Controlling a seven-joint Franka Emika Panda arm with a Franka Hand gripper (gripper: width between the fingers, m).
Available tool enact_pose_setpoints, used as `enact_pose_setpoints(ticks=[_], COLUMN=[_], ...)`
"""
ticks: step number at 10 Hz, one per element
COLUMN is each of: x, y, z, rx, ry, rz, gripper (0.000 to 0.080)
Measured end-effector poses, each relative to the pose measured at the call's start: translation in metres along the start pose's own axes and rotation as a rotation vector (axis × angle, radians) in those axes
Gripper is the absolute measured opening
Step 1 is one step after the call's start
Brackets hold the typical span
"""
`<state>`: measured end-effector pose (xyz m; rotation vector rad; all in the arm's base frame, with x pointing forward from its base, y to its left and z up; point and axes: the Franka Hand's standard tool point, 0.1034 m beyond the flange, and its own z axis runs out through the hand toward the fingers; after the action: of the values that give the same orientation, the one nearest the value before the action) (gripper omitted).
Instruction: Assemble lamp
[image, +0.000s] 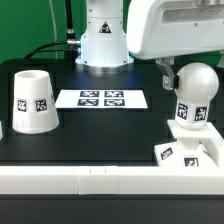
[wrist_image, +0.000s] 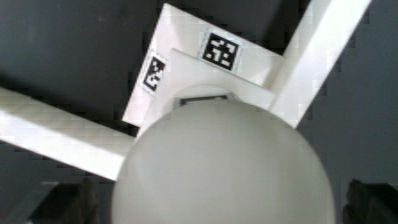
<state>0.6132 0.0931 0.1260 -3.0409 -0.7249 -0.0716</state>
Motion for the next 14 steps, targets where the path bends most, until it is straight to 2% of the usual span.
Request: enact_pose_setpoints(ticks=[3, 4, 5, 6, 11, 12, 14], x=[-0.0007, -0.0005, 0.0019, 0.0033, 0.0057, 0.0078, 0.0072], y=[0.0017, 0.0011, -0.0020, -0.0037, -0.0015, -0.0014, 0.0000], z=[0.0002, 0.0006, 0.0013, 0.0021, 0.0027, 0.0021, 0.0032], rx=[0.000, -0.011, -0.043, -0.062, -0.091, -0.112, -0.117], ry=[-0.001, -0.005, -0.009, -0.008, -0.043, -0.054, -0.074], rz=[-0.216, -0.296, -0.400, -0.507, -0.955, -1.050, -1.203], gripper=[0.0698, 0.0698, 0.0698, 0.0698, 0.0698, 0.0698, 0.0698])
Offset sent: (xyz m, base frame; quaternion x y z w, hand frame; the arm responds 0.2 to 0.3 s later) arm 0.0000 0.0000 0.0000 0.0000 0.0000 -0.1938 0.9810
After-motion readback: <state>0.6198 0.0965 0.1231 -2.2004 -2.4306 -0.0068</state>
